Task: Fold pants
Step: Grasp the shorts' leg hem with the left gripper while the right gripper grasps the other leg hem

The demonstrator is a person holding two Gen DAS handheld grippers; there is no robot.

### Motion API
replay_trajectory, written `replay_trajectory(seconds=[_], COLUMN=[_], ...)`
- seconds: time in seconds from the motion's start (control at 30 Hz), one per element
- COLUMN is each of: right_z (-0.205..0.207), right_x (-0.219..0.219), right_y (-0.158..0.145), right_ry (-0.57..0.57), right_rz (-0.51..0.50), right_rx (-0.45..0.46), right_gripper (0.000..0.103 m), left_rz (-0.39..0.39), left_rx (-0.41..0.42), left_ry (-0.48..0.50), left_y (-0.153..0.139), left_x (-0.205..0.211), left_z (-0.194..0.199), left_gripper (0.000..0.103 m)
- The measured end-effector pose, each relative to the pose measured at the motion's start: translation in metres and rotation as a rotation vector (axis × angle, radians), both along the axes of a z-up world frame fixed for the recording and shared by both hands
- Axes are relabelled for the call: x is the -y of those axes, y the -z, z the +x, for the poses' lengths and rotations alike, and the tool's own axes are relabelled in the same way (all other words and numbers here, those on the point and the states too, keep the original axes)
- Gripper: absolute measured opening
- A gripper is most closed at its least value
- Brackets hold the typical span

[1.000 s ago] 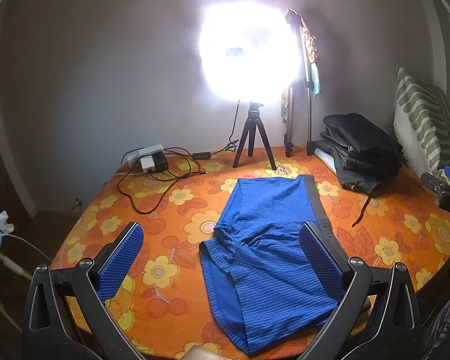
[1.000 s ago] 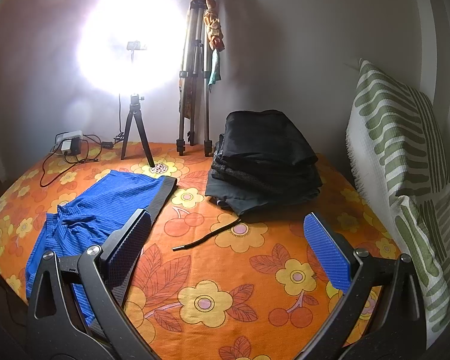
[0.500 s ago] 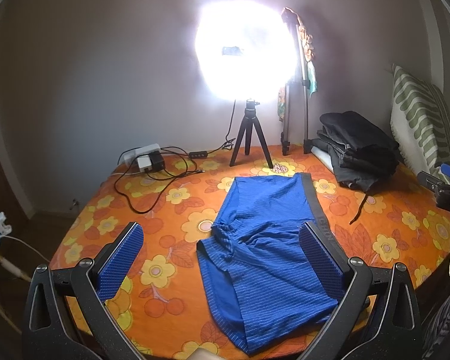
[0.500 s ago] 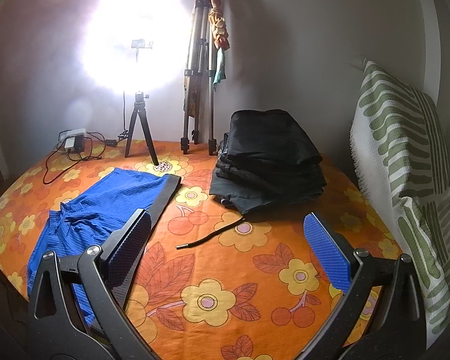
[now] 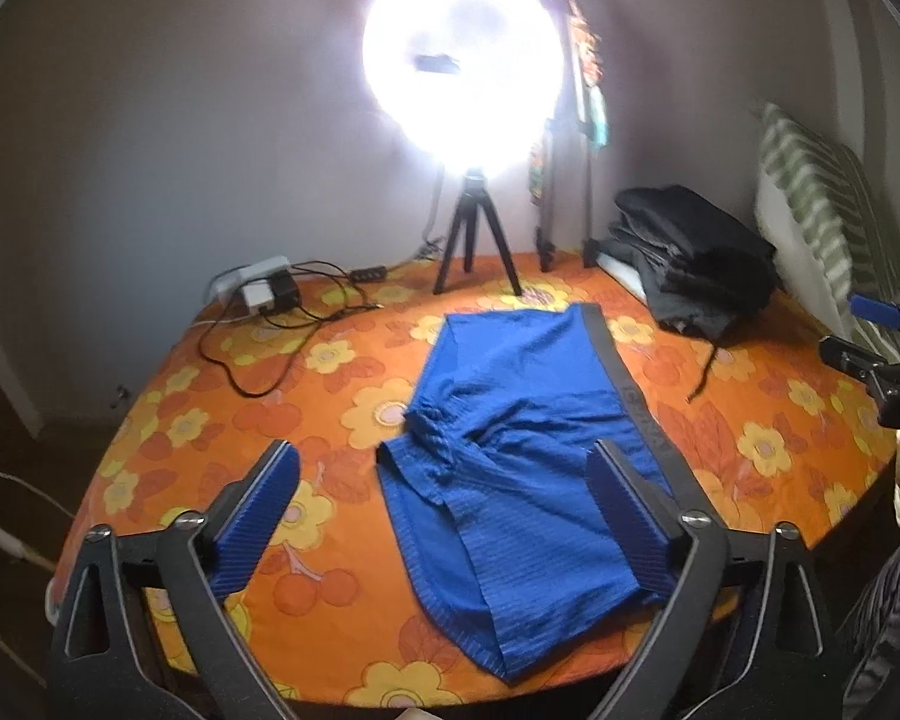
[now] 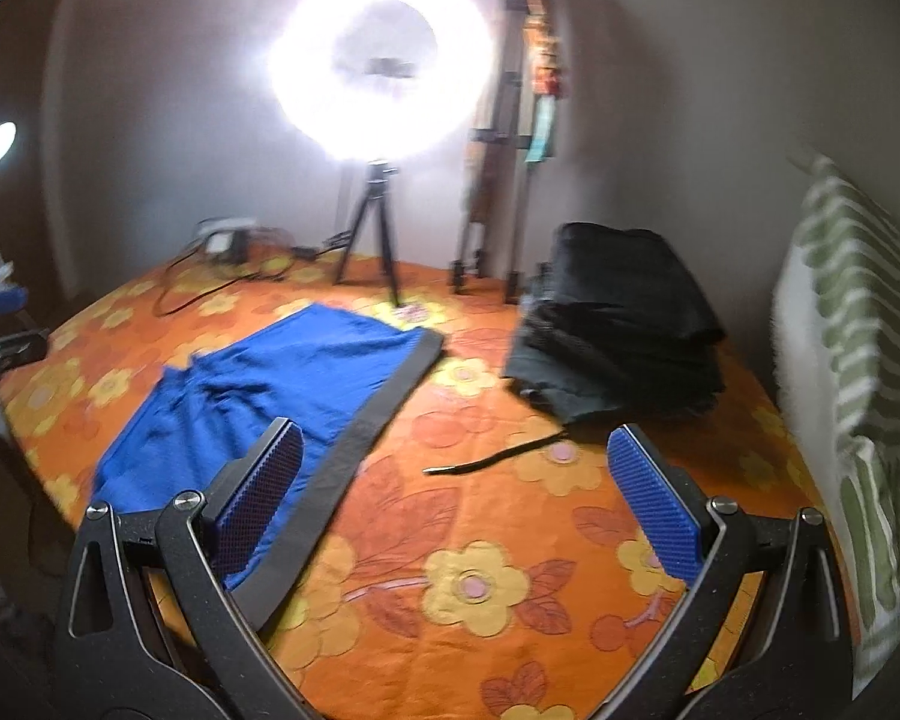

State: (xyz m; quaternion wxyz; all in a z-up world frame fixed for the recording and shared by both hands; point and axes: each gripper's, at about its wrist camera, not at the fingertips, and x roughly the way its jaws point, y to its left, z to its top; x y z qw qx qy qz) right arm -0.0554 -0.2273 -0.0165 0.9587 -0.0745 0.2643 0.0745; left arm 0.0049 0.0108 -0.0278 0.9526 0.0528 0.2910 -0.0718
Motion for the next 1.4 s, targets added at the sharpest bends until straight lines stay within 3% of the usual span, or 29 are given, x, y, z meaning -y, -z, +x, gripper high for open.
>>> replay_trajectory(seconds=[0.37,0.63,0.8,1.0,1.23,1.4], right_z=[-0.019,-0.033,-0.035,-0.032,-0.024,-0.023], right_x=[-0.055,-0.089,-0.097,-0.098,-0.097,-0.097], right_y=[0.039,0.079,0.096,0.105,0.117,0.119], right_ry=[-0.346,-0.515,-0.547,-0.545,-0.519,-0.519], right_rz=[-0.029,-0.119,-0.165,-0.192,-0.222,-0.235], right_rx=[-0.161,-0.314,-0.361,-0.388,-0.417,-0.413], right_gripper=[0.070,0.059,0.057,0.056,0.044,0.042], left_rz=[-0.015,-0.028,-0.008,0.019,0.037,0.035], left_rx=[-0.150,-0.320,-0.386,-0.392,-0.414,-0.431], left_ry=[0.163,0.282,0.296,0.294,0.292,0.295], left_y=[0.035,0.071,0.090,0.096,0.105,0.109], left_x=[0.009,0.014,0.015,0.012,0.012,0.011], left_z=[-0.003,-0.014,-0.012,-0.008,-0.003,0.000], left_gripper=[0.062,0.050,0.046,0.046,0.034,0.028])
